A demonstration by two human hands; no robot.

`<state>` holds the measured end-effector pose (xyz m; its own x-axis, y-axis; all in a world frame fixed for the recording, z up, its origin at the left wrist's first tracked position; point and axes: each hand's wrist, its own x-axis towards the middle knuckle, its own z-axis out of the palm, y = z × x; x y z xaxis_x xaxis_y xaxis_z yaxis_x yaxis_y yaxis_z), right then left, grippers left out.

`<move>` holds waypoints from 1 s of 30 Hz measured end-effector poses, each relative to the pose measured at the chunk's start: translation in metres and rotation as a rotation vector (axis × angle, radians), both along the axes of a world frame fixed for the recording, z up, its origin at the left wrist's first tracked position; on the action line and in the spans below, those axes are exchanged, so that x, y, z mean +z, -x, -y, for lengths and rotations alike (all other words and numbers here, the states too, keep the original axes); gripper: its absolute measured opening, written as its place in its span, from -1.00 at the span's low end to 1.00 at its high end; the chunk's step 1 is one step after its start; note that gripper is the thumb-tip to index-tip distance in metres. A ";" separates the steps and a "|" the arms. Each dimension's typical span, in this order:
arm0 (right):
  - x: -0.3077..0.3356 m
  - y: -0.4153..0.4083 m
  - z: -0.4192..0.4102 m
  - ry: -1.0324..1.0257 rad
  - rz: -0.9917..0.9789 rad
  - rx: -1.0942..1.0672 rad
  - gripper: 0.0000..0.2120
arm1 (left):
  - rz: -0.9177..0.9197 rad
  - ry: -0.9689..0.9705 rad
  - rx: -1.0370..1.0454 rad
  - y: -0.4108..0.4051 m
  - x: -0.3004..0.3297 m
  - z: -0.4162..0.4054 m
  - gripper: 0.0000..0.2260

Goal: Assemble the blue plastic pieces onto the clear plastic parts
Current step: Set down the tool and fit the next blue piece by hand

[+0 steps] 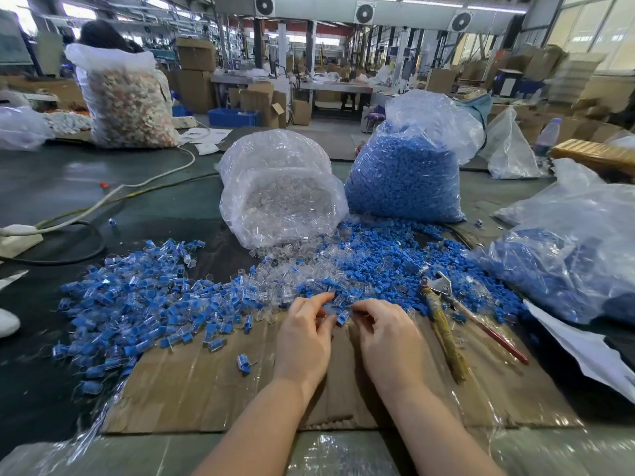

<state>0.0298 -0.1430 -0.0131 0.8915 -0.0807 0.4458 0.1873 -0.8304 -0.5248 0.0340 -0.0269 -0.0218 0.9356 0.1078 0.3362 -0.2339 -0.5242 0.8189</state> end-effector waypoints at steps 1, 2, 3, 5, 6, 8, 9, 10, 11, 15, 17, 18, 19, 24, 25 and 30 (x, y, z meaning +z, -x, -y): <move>-0.002 0.001 0.000 -0.010 -0.001 0.003 -0.88 | -0.012 0.002 -0.010 -0.001 0.000 -0.001 -0.72; -0.003 0.001 0.000 -0.025 0.002 0.003 -0.89 | -0.020 0.005 -0.018 -0.001 -0.001 -0.001 -0.72; -0.004 0.001 0.001 -0.045 0.010 0.002 -0.89 | -0.029 0.014 -0.024 -0.002 -0.001 -0.002 -0.73; -0.006 0.002 0.002 -0.076 0.032 0.002 -0.91 | -0.052 0.062 -0.035 -0.002 -0.002 -0.002 -0.78; -0.006 0.002 0.003 -0.080 0.046 0.003 -0.92 | -0.067 0.105 -0.041 -0.002 -0.002 -0.003 -0.79; -0.007 0.003 0.004 -0.083 0.065 0.010 -0.93 | -0.089 0.186 -0.044 -0.001 -0.001 -0.003 -0.76; -0.008 0.003 0.004 -0.084 0.067 0.013 -0.93 | -0.091 0.202 -0.037 -0.002 -0.001 -0.004 -0.73; -0.009 0.003 0.004 -0.085 0.067 0.014 -0.93 | -0.088 0.187 -0.023 -0.002 -0.002 -0.004 -0.72; -0.009 0.003 0.004 -0.089 0.065 0.014 -0.93 | -0.089 0.160 -0.011 -0.001 -0.002 -0.005 -0.72; -0.008 0.005 0.003 -0.129 0.082 0.016 -0.97 | -0.096 0.161 0.011 0.001 -0.002 -0.005 -0.69; -0.007 0.007 0.003 -0.140 0.079 0.018 -0.97 | -0.086 0.208 0.024 0.002 -0.002 -0.005 -0.67; -0.007 0.007 0.002 -0.142 0.070 0.023 -0.96 | -0.080 0.233 0.036 0.001 -0.002 -0.005 -0.68; -0.007 0.007 0.002 -0.142 0.061 0.033 -0.94 | -0.079 0.252 0.047 0.001 -0.002 -0.005 -0.71; -0.008 0.007 0.001 -0.093 0.028 0.116 -0.90 | -0.136 0.298 0.042 -0.001 -0.003 -0.008 -0.81; -0.009 0.007 0.000 -0.073 0.025 0.121 -0.89 | -0.145 0.302 0.038 -0.001 -0.002 -0.008 -0.80; -0.012 0.005 0.000 -0.044 0.009 0.102 -0.87 | -0.188 0.299 -0.012 -0.001 -0.003 -0.009 -0.82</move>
